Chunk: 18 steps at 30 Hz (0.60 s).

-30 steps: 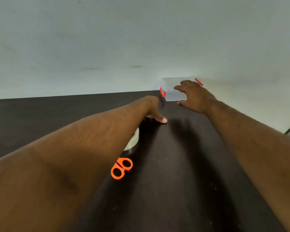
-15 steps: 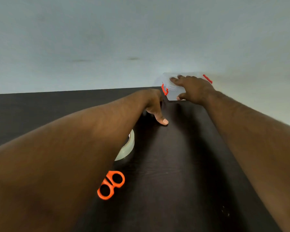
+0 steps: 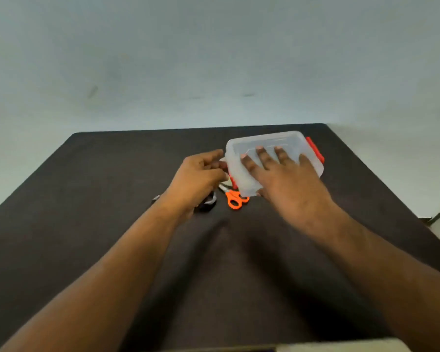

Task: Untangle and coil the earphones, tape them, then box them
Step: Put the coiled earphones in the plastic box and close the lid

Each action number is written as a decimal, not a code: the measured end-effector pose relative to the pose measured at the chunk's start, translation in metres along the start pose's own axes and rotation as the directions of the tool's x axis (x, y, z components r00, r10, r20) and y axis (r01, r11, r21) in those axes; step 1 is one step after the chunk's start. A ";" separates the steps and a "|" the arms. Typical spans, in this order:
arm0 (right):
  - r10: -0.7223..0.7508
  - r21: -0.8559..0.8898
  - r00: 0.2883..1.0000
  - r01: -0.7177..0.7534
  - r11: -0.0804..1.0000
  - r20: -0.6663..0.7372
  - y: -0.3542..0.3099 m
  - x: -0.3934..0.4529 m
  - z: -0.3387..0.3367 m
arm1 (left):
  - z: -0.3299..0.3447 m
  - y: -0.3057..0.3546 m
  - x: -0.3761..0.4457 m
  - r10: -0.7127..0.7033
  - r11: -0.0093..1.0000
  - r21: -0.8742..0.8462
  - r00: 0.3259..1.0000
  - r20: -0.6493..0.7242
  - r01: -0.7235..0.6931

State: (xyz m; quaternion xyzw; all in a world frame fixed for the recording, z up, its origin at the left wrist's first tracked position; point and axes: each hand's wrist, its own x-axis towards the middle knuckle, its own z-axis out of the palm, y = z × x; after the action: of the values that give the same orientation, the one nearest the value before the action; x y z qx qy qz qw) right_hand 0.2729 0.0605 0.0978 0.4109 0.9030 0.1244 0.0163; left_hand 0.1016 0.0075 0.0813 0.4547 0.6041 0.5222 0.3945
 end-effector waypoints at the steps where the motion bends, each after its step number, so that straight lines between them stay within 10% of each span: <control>1: -0.018 0.001 0.999 0.018 1.000 0.030 -0.022 -0.015 -0.004 | -0.009 -0.002 -0.026 -0.028 0.998 -0.056 1.000 0.010 0.029; 14: -0.184 0.162 0.973 0.161 0.974 0.139 -0.191 -0.082 -0.007 | -0.096 -0.056 -0.169 -0.227 0.972 -0.121 0.939 -0.259 0.202; 18: -0.090 0.536 0.996 0.077 0.841 -0.002 -0.158 -0.082 -0.006 | -0.095 -0.060 -0.164 -0.219 0.975 -0.090 0.938 -0.268 0.202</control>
State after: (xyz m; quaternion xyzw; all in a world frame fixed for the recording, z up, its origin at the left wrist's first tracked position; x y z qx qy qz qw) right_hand 0.2098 -0.1018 0.0600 0.3609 0.9186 -0.1379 -0.0830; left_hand 0.0480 -0.1786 0.0360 0.2980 0.6821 0.5533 0.3738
